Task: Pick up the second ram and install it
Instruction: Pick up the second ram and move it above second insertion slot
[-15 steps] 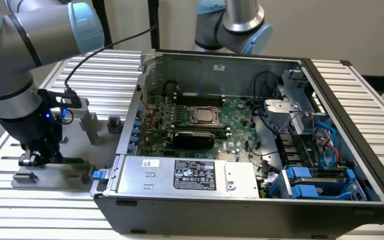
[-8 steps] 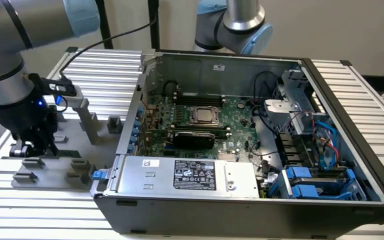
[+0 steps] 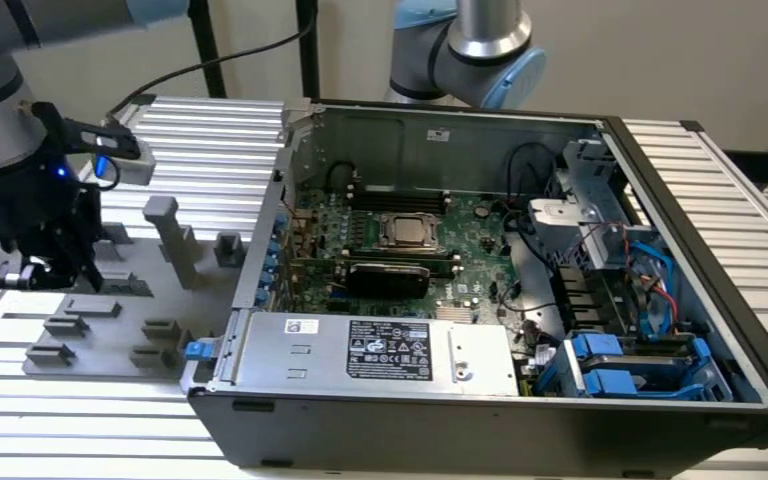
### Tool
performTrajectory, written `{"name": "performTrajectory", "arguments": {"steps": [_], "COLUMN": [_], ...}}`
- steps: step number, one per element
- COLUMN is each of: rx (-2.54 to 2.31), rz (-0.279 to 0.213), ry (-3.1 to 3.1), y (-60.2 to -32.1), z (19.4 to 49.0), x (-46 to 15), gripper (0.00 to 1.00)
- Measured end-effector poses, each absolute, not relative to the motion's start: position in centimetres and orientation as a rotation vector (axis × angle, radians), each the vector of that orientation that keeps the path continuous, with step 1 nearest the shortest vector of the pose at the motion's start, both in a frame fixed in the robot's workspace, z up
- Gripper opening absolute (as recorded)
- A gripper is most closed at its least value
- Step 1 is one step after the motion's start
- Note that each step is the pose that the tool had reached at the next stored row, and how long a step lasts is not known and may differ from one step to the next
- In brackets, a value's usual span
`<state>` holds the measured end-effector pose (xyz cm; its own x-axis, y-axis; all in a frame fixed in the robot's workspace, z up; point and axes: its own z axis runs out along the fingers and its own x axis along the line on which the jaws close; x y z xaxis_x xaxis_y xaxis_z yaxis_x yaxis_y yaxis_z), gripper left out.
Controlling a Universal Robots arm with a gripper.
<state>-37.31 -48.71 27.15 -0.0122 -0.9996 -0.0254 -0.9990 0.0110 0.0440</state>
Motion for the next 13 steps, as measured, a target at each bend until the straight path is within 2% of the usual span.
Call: {"name": "performTrajectory", "arguments": {"steps": [13], "rx": [2.199], "rz": [-0.078], "ry": [-2.225], "y": [-48.7], "z": [33.0], "x": [-36.4], "gripper": [0.14]}}
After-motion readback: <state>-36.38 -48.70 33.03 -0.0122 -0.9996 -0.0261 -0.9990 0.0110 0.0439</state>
